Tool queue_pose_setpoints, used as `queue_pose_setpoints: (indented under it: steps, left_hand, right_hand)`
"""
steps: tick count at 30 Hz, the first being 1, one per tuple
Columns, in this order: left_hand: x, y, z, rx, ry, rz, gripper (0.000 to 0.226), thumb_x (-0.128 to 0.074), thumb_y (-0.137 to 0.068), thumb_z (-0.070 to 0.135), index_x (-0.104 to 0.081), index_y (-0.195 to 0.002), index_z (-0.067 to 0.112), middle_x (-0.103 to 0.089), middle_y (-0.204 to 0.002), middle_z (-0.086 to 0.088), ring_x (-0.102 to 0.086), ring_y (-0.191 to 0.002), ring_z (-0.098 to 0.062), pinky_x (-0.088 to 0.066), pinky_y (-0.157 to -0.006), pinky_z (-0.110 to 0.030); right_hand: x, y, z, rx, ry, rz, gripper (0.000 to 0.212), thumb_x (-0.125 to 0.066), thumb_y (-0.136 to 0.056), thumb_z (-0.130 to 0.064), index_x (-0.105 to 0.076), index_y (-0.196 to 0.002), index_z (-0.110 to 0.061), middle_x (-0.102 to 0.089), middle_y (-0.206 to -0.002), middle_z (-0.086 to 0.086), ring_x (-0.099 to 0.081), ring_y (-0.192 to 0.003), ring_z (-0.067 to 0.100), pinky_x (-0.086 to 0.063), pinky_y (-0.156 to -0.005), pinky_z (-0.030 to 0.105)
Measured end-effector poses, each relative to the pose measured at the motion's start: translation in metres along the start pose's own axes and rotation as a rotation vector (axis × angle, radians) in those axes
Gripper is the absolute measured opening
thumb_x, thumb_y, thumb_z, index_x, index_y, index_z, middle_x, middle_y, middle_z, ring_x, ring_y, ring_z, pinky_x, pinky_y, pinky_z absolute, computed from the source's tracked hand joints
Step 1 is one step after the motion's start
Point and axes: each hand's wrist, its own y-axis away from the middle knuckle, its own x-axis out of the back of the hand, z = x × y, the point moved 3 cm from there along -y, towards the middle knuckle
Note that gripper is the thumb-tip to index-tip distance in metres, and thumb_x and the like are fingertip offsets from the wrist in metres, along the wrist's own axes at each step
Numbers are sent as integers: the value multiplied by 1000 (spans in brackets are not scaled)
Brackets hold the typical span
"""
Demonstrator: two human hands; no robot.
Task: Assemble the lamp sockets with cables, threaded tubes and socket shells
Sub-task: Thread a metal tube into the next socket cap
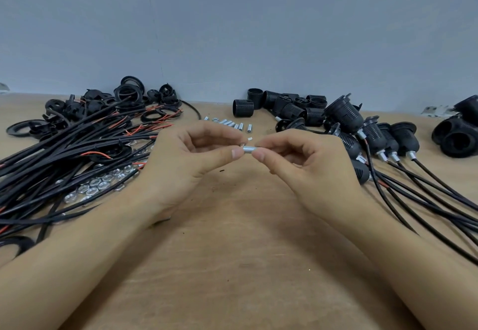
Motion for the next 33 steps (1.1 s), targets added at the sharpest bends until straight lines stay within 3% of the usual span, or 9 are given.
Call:
queue_pose_setpoints:
  steps: [4, 10, 13, 16, 19, 21, 25, 29, 33]
  left_hand:
    - [-1, 1, 1, -17, 39, -12, 28, -81, -66, 7, -76, -93, 10, -76, -100, -10, -73, -96, -23, -55, -83, -24]
    - [-1, 0, 4, 17, 65, 1, 31, -88, -57, 15, -79, -86, 19, -77, -96, -10, -73, -94, -20, -55, -81, -21]
    - [-2, 1, 6, -9, 84, 8, 34, -87, -51, 15, -78, -84, 18, -77, -93, -9, -73, -91, -18, -55, -79, -20]
    - [-4, 1, 6, 3, 153, -35, 33, -80, -55, 3, -78, -85, 16, -76, -93, -8, -73, -92, -19, -56, -81, -23]
    - [-1, 1, 6, 92, 342, -68, 42, -73, -55, -9, -79, -88, 16, -75, -93, -6, -72, -94, -20, -58, -86, -33]
    - [3, 0, 7, 108, 352, -32, 36, -68, -61, 0, -78, -92, 15, -75, -98, -6, -70, -101, -22, -56, -88, -36]
    - [-5, 3, 6, 78, -3, -34, 36, -58, -83, 28, -69, -113, 13, -74, -110, -6, -66, -113, -23, -48, -95, -43]
    - [-6, 5, 16, -9, 39, 41, 39, -51, -89, 43, -69, -105, 12, -75, -78, -6, -68, -103, -25, -50, -89, -38]
    - [-9, 5, 12, 40, 21, -14, 53, -40, -88, 48, -64, -120, 12, -75, -107, -6, -64, -114, -19, -45, -94, -39]
  right_hand:
    - [-2, 0, 4, -71, -35, -13, 7, -76, -85, -20, -74, -84, -27, -71, -73, -6, -65, -66, 15, -57, -67, 39]
    - [-3, 1, 0, 55, -21, -10, 21, -78, -83, -13, -71, -87, -31, -70, -77, -11, -65, -72, 8, -53, -68, 21]
    - [-3, 1, 2, 15, -36, -14, 16, -76, -85, -18, -71, -85, -33, -70, -77, -8, -65, -70, 10, -56, -66, 28]
    - [-5, 1, 6, -82, -78, -38, 9, -70, -89, -28, -73, -81, -26, -71, -73, -1, -65, -64, 21, -58, -62, 41]
    - [-7, 0, 8, -138, -121, -34, 13, -68, -90, -27, -74, -82, -19, -72, -71, 1, -65, -62, 15, -59, -61, 33]
    - [-6, -1, 8, -161, -162, -23, 11, -68, -90, -23, -74, -82, -17, -72, -71, 4, -64, -62, 11, -57, -60, 26]
    - [-5, -3, 11, -184, -156, -5, 11, -68, -90, -22, -74, -82, -18, -71, -71, 6, -63, -63, 12, -57, -61, 27]
    - [-4, -3, 14, -213, -169, 13, 11, -69, -89, -22, -72, -81, -17, -71, -70, 4, -62, -62, 10, -54, -59, 23]
    - [-3, -4, 15, -230, -196, 11, 11, -68, -90, -22, -72, -81, -17, -71, -70, 4, -62, -61, 8, -53, -58, 21]
